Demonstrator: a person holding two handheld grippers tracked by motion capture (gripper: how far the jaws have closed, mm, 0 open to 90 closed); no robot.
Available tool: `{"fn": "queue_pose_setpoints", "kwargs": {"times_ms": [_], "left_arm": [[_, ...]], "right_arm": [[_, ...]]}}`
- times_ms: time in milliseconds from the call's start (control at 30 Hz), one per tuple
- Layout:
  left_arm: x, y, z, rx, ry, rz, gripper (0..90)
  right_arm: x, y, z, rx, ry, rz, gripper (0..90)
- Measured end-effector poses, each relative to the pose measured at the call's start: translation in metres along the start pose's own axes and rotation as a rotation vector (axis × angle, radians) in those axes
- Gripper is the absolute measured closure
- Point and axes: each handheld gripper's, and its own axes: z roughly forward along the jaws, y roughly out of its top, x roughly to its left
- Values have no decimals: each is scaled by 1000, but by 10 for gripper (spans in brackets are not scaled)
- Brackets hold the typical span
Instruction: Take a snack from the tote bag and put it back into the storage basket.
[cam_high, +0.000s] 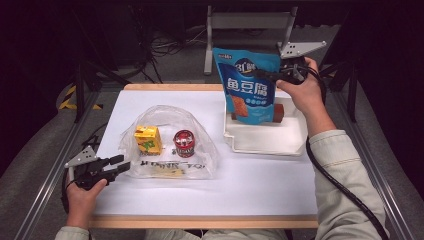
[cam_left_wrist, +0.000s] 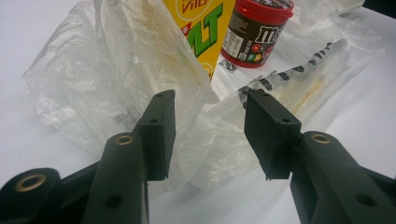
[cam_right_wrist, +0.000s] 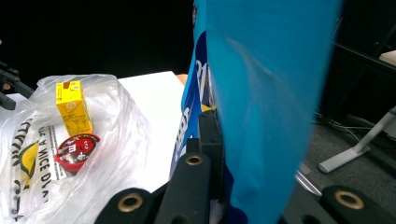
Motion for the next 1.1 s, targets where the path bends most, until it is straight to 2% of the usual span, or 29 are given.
{"fn": "queue_pose_setpoints", "kwargs": {"times_ms": [367,600,1100], "left_arm": [[0,0,0,0,-1,-6,539],[0,0,0,4,-2,-1,539],[0,0,1,4,-3,-2,539]], "right_arm": [[1,-14,3,9,30,35,896],[1,-22,8,20,44,41,897],[-3,-39,17,23,40,58,896]]}}
